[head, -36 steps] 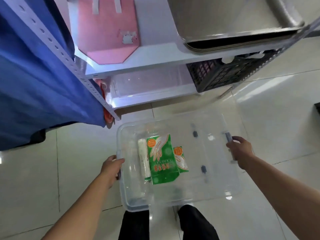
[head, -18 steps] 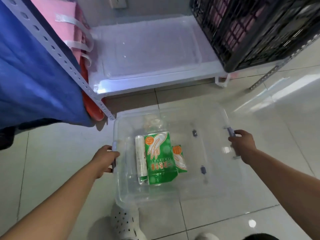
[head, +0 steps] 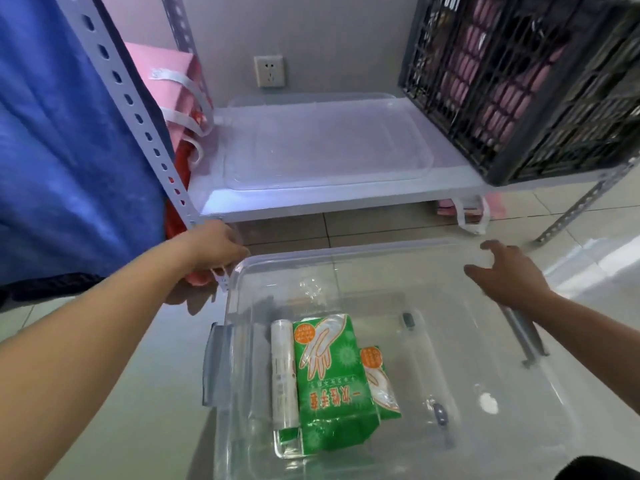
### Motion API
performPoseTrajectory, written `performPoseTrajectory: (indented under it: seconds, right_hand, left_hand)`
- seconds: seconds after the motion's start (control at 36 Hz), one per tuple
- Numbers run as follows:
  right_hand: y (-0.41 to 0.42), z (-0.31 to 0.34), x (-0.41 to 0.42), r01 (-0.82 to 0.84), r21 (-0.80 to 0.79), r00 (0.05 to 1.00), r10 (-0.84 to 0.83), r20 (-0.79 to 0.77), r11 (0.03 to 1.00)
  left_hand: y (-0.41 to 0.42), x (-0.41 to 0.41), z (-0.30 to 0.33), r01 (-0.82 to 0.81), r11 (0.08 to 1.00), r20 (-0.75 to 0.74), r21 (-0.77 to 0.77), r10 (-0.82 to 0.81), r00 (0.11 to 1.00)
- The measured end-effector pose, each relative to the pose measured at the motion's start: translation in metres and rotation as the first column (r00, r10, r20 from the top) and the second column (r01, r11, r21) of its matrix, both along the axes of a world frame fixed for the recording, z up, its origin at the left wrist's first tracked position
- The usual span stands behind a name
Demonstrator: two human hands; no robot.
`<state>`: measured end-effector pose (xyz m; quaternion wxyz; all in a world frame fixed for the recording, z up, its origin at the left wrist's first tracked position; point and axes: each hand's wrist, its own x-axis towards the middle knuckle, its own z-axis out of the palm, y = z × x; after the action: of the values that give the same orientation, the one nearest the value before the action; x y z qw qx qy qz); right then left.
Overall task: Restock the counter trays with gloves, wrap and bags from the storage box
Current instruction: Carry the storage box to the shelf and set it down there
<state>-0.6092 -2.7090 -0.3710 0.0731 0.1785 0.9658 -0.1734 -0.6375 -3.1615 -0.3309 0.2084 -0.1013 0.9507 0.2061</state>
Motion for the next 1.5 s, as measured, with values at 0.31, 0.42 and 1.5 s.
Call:
performPoseTrajectory:
  seconds: [0.31,0.42,1.5]
  right_hand:
    - [-0.101,0.016,-0.085,-0.299,-0.064,0.954,0.296,-0.059,0.952]
    - [-0.118,0.017,-0.143,-0.378,0.063,0.926,0.379,0.007,0.924]
    - [0.031,0.189,-0.046,-0.34,-0.177,0.549,0.042,-0.835,0.924]
  left_hand:
    - [0.023,-0.077,-0.015,0.129,0.922,-0.235,-0.364,-0.225,0.946]
    - [0.016,-0.095,-0.035,0.08,0.909,-0.241,-0.409,-0.192,0.951]
    - [0.043,0.012,0.165,-0.113,0.98,-0.941,0.164,0.189,0.281]
